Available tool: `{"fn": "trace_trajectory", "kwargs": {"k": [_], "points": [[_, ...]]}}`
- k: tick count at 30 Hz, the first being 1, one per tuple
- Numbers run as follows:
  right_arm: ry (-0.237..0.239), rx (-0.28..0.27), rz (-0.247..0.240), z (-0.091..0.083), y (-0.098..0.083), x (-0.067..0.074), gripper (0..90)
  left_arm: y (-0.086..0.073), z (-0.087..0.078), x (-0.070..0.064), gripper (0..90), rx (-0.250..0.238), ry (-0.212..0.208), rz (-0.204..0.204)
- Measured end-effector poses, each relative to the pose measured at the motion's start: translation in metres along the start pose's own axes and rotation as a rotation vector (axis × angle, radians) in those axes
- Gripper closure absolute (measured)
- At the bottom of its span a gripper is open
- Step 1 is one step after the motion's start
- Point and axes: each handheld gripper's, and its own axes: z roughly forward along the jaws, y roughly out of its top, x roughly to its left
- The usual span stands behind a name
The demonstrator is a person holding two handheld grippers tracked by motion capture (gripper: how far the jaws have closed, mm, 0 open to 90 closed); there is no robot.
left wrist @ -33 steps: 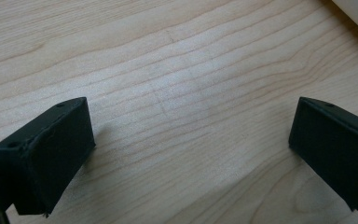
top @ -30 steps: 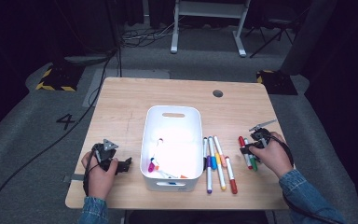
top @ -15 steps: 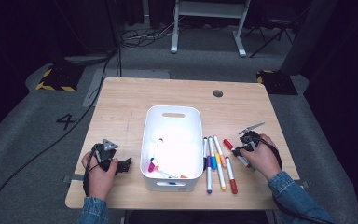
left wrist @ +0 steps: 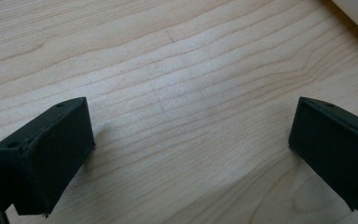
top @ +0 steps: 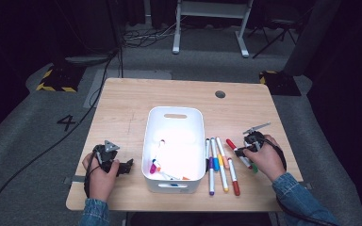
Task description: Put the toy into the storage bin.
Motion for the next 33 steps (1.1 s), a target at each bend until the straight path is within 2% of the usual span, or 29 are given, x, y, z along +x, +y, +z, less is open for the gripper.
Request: {"fn": "trace_trajectory", "kwargs": {"k": [7,16,27,33], "points": [[0.026,-0.054,-0.013,-0.021,0.008,0.007,77.2,0.001,0.000,0.000,0.0,0.009,0.001,0.002],[0.085,-0.114,-0.026,-0.047,0.017,0.020,77.2,0.001,0.001,0.000,0.0,0.008,-0.002,0.001],[0.154,-0.168,-0.091,-0.074,0.036,0.048,77.2,0.001,0.001,0.000,0.2,0.006,0.002,0.001],[0.200,-0.179,-0.121,-0.085,0.048,0.065,77.2,0.001,0.000,-0.001,0.3,0.006,0.012,-0.002]]}}
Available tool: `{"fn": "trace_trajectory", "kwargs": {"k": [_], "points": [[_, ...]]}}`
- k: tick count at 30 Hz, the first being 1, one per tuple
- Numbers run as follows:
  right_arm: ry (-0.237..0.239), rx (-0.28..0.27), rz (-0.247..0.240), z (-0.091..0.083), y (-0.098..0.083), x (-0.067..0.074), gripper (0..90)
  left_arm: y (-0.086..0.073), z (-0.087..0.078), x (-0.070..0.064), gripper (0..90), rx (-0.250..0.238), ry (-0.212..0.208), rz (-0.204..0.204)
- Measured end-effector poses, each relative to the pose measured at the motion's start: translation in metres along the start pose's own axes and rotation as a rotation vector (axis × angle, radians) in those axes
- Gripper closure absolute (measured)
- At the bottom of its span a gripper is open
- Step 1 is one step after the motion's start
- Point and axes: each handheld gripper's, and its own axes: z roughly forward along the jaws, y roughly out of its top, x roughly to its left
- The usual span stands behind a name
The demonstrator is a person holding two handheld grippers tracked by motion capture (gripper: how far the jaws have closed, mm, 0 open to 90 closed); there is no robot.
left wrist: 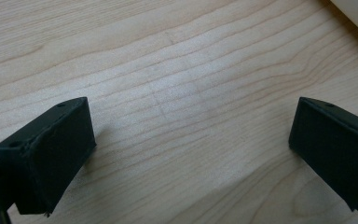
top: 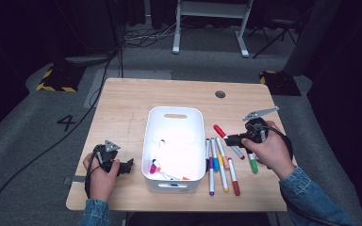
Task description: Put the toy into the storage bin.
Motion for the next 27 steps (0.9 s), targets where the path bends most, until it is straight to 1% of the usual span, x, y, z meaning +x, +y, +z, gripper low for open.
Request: {"fn": "trace_trajectory", "kwargs": {"k": [2,6,9,11,14,15,16,23,27], "points": [[0.012,0.000,-0.020,-0.001,0.005,0.005,77.2,0.000,0.000,0.000,0.3,0.000,0.000,0.000],[0.041,-0.008,-0.041,-0.002,0.014,0.018,77.2,0.000,0.000,0.000,0.2,0.001,0.000,0.001],[0.057,-0.014,-0.056,-0.002,0.017,0.026,77.1,0.000,0.000,0.000,0.1,0.001,0.000,0.001],[0.071,-0.019,-0.068,0.000,0.019,0.031,77.2,0.000,0.000,0.000,0.0,0.001,-0.011,0.001],[0.093,-0.024,-0.085,0.003,0.023,0.039,77.2,0.001,0.001,0.000,0.0,0.000,-0.014,0.001],[0.100,-0.021,-0.081,0.003,0.024,0.042,77.2,0.001,0.001,0.000,0.0,0.001,-0.012,0.002],[0.106,-0.025,-0.091,0.004,0.025,0.044,77.2,0.001,0.001,0.000,0.1,0.000,-0.011,0.002],[0.134,-0.024,-0.109,0.008,0.035,0.058,77.2,0.002,0.002,0.000,0.0,-0.002,-0.012,0.006],[0.151,-0.036,-0.124,0.010,0.040,0.065,77.1,0.002,0.002,0.000,0.0,-0.001,-0.020,0.008]]}}
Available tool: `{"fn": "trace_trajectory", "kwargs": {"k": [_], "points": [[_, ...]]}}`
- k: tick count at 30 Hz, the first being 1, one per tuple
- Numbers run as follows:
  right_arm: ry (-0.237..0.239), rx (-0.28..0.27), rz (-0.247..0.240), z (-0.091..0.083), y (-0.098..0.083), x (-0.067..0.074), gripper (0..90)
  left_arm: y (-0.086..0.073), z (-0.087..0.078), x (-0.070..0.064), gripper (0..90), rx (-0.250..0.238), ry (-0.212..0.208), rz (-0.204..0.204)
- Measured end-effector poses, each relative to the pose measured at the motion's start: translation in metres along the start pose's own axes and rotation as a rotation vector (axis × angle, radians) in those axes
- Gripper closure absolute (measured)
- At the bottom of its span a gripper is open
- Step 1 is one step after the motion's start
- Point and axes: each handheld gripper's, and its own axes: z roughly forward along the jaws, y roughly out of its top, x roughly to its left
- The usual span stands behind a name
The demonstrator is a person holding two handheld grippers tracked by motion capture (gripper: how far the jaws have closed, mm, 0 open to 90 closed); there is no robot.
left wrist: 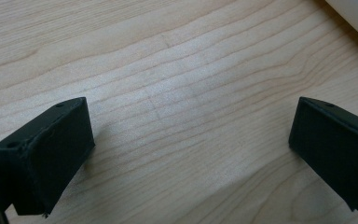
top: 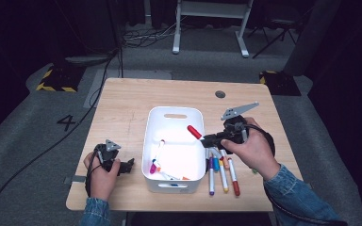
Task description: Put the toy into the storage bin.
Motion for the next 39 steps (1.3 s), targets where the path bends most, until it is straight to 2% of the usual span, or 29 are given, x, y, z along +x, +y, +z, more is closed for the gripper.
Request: {"fn": "trace_trajectory", "kwargs": {"k": [5,12,21,29,39], "points": [[0.028,-0.026,-0.023,0.006,0.007,0.011,77.1,0.002,0.002,0.000,0.0,0.002,0.001,0.004],[0.061,-0.013,-0.055,0.021,0.013,0.025,77.2,0.003,0.002,0.000,0.0,0.000,0.001,0.007],[0.107,0.000,-0.077,0.034,0.011,0.032,77.2,0.003,0.002,0.000,0.0,0.001,0.001,0.007],[0.127,0.046,-0.076,0.047,0.005,0.034,77.2,0.003,0.002,0.000,0.0,0.001,0.001,0.007],[0.141,0.110,-0.120,0.061,-0.002,0.037,77.1,0.003,0.002,0.000,0.0,0.000,0.001,0.007]]}}
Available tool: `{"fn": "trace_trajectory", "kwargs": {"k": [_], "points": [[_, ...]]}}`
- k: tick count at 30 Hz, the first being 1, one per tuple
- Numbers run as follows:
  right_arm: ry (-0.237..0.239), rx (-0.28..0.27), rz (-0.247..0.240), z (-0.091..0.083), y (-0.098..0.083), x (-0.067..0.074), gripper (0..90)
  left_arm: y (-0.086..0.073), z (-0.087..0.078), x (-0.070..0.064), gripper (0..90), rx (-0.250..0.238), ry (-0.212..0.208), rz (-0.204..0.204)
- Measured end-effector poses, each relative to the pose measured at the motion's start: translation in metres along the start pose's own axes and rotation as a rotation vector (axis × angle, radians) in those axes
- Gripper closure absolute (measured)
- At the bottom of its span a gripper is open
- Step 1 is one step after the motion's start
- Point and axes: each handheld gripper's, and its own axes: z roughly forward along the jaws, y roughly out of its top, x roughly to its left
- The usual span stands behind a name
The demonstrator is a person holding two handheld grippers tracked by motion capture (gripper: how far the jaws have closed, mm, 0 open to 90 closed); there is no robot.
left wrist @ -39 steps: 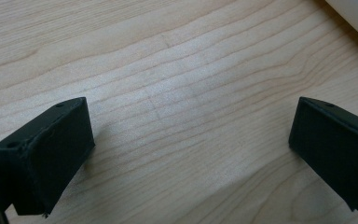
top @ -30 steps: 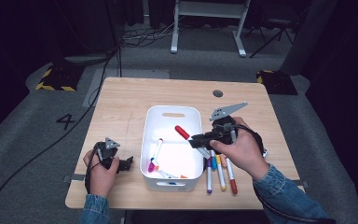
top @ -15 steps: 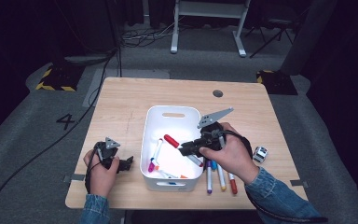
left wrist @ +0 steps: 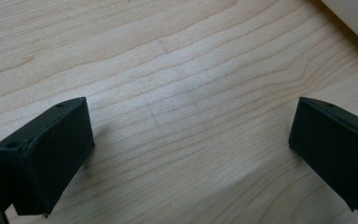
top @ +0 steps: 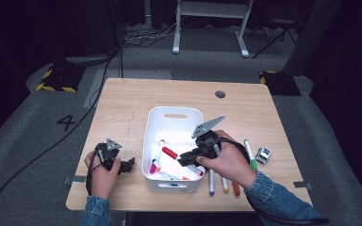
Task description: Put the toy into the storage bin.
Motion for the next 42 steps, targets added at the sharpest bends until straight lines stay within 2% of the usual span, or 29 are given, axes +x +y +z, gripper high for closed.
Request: {"fn": "trace_trajectory", "kwargs": {"k": [3,5,11,14,17,24,25,28,30,35,42], "points": [[-0.003,0.024,0.010,0.005,-0.001,0.001,77.1,0.000,0.000,0.000,0.0,0.000,0.000,0.000],[-0.009,0.038,-0.008,0.008,-0.002,0.001,77.1,0.000,0.000,0.000,0.0,0.000,0.000,0.000],[-0.026,0.087,-0.016,0.019,-0.004,0.005,77.0,0.000,0.000,0.000,0.0,0.001,-0.002,-0.001],[-0.027,0.093,-0.019,0.022,-0.003,0.006,77.0,0.000,0.000,0.000,0.0,0.000,-0.001,0.000],[-0.048,0.108,-0.034,0.024,-0.002,0.008,77.0,0.000,0.000,0.000,0.0,0.000,-0.002,0.000],[-0.040,0.122,-0.054,0.032,-0.002,0.008,74.6,0.000,0.000,0.000,0.0,0.000,-0.002,0.000],[-0.032,0.114,-0.036,0.032,-0.002,0.009,69.1,0.000,0.000,0.000,0.0,0.000,-0.002,0.000],[-0.051,0.089,-0.027,0.027,-0.003,0.009,62.1,0.000,0.000,0.000,0.0,0.000,-0.002,0.000],[-0.060,0.036,-0.029,0.021,-0.002,0.008,57.2,0.000,0.000,0.000,0.0,0.000,-0.003,-0.002],[-0.081,-0.057,-0.018,-0.001,-0.001,0.002,56.2,0.000,0.000,0.000,0.0,0.000,-0.001,0.000],[-0.138,-0.097,0.021,-0.030,-0.005,-0.010,56.8,0.000,0.000,0.000,0.0,0.000,0.001,0.002]]}}
